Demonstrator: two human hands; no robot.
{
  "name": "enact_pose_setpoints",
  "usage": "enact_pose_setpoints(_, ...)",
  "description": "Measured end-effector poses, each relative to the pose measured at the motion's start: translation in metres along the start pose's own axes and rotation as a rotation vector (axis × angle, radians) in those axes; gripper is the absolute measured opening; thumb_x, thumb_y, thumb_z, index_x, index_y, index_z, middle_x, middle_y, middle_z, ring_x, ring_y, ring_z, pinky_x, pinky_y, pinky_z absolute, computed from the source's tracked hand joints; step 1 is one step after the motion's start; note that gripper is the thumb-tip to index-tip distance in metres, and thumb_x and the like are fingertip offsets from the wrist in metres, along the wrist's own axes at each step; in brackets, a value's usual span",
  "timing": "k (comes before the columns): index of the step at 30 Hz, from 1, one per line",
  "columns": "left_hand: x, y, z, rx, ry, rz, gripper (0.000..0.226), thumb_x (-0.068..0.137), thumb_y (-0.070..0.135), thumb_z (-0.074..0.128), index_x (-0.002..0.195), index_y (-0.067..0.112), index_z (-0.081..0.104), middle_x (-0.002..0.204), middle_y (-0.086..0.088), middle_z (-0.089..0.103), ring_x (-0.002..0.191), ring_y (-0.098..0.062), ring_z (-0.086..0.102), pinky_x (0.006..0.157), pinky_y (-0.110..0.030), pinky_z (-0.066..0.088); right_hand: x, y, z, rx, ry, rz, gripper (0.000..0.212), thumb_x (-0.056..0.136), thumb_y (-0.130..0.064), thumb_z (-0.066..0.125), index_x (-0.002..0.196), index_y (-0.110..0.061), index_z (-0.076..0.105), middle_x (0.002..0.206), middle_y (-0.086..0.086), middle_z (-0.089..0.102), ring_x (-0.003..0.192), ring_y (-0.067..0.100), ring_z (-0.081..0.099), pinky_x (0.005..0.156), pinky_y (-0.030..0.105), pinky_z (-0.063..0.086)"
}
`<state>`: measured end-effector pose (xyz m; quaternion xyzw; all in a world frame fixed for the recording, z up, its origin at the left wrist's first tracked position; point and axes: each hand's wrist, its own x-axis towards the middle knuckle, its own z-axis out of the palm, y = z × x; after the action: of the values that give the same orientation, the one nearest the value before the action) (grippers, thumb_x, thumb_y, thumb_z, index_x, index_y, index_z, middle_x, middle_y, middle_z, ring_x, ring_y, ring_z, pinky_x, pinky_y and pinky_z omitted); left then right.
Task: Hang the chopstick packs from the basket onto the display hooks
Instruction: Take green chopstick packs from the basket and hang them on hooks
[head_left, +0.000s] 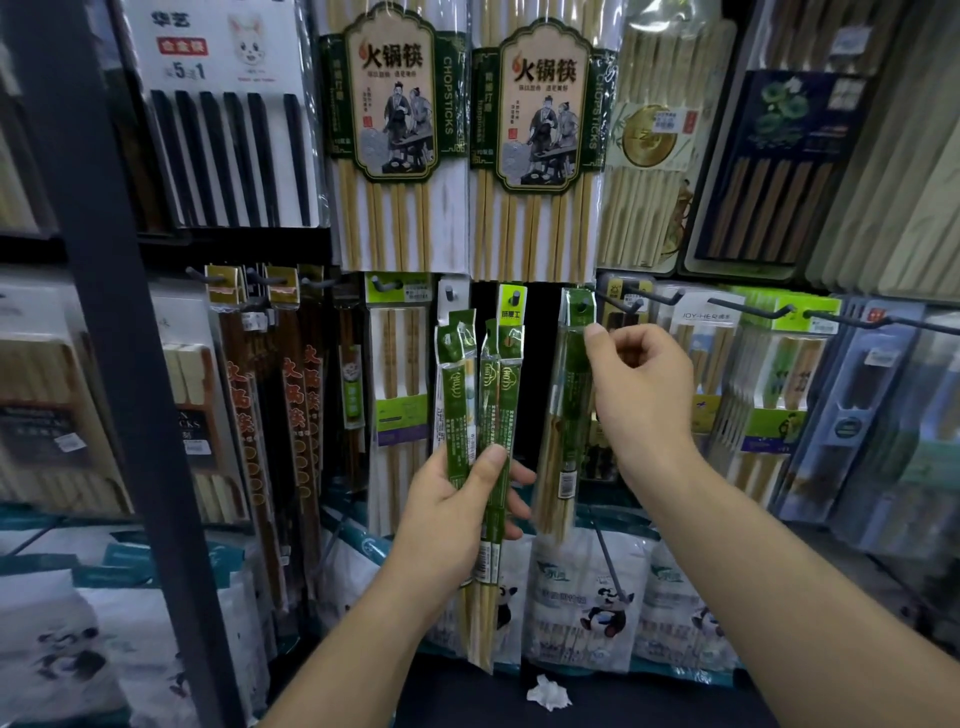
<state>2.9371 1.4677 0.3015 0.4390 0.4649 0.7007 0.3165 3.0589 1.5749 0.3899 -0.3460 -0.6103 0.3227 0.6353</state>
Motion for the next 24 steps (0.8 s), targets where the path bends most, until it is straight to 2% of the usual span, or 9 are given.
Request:
enact_pose_setpoints(3,-0.001,0.001,0.002,-0.023,-0.013,0.004,0.043,0.091,0.042,0.06,0.116,0.007,0.057,0.094,-0.008,0.078,0.071,-0.02,0.071,0.06,-0.033,0.06,-0.013,-0.004,0.002,0.026,-0.13,-0.057,0.024,0.096,-0.035,0.066,0.078,-0.02,0.066,0.058,-0.012,0.055,0.054,0.0,0.047,0.053,0.017,0.043)
enact_pose_setpoints(7,-0.001,0.0,0.003,-0.067,-0.058,0.005,0.037,0.094,0.037,0.06,0.124,0.016,0.055,0.101,-0.01,0.079,0.077,-0.023,0.075,0.062,-0.032,0.061,-0.025,-0.007,0.01,-0.022,-0.299,-0.088,0.017,0.096,-0.033,0.068,0.081,-0.025,0.073,0.071,-0.005,0.066,0.062,-0.002,0.056,0.057,0.012,0.048)
enact_pose_setpoints(10,0.0,-0.002,0.002,-0.114,-0.084,-0.024,0.031,0.1,0.034,0.057,0.126,0.019,0.055,0.103,-0.01,0.079,0.089,-0.027,0.078,0.069,-0.035,0.064,-0.024,-0.007,0.012,-0.023,-0.285,-0.088,0.018,0.097,-0.028,0.066,0.081,-0.026,0.073,0.069,-0.009,0.066,0.063,-0.003,0.057,0.059,0.013,0.047)
enact_pose_setpoints(12,0.001,-0.003,0.0,-0.04,-0.055,-0.026,0.037,0.095,0.043,0.059,0.122,0.019,0.058,0.103,0.0,0.08,0.094,-0.019,0.077,0.071,-0.029,0.062,-0.02,-0.008,0.01,0.029,-0.239,-0.062,0.021,0.098,-0.026,0.065,0.078,-0.025,0.072,0.065,-0.014,0.062,0.063,-0.002,0.055,0.06,0.013,0.045)
enact_pose_setpoints(14,0.002,-0.005,-0.001,-0.033,-0.029,-0.038,0.042,0.089,0.045,0.06,0.116,0.013,0.059,0.097,0.003,0.079,0.091,-0.015,0.076,0.069,-0.029,0.062,-0.013,-0.01,0.007,0.059,-0.179,-0.037,0.023,0.099,-0.027,0.063,0.077,-0.023,0.071,0.061,-0.013,0.055,0.059,0.002,0.05,0.055,0.014,0.043)
enact_pose_setpoints(16,0.003,-0.006,-0.001,-0.128,-0.028,-0.046,0.041,0.093,0.038,0.061,0.114,0.003,0.056,0.091,-0.007,0.076,0.085,-0.022,0.075,0.068,-0.038,0.064,-0.007,-0.012,0.004,0.071,-0.127,-0.018,0.025,0.099,-0.028,0.062,0.078,-0.018,0.069,0.057,-0.012,0.048,0.054,0.006,0.044,0.05,0.017,0.038)
enact_pose_setpoints(19,0.004,-0.005,-0.003,-0.204,-0.026,-0.033,0.039,0.096,0.037,0.061,0.114,0.003,0.054,0.087,-0.011,0.069,0.073,-0.025,0.069,0.066,-0.046,0.063,0.001,-0.013,0.002,0.084,-0.087,0.007,0.029,0.1,-0.03,0.061,0.077,-0.012,0.065,0.053,-0.012,0.041,0.049,0.008,0.037,0.046,0.019,0.034)
enact_pose_setpoints(24,0.003,-0.005,-0.004,-0.17,-0.079,-0.017,0.045,0.089,0.049,0.065,0.117,0.016,0.056,0.078,-0.005,0.066,0.054,-0.017,0.055,0.051,-0.033,0.053,0.008,-0.009,0.003,0.063,-0.072,0.024,0.037,0.1,-0.031,0.061,0.074,-0.005,0.058,0.05,-0.011,0.037,0.051,0.011,0.035,0.06,0.031,0.044)
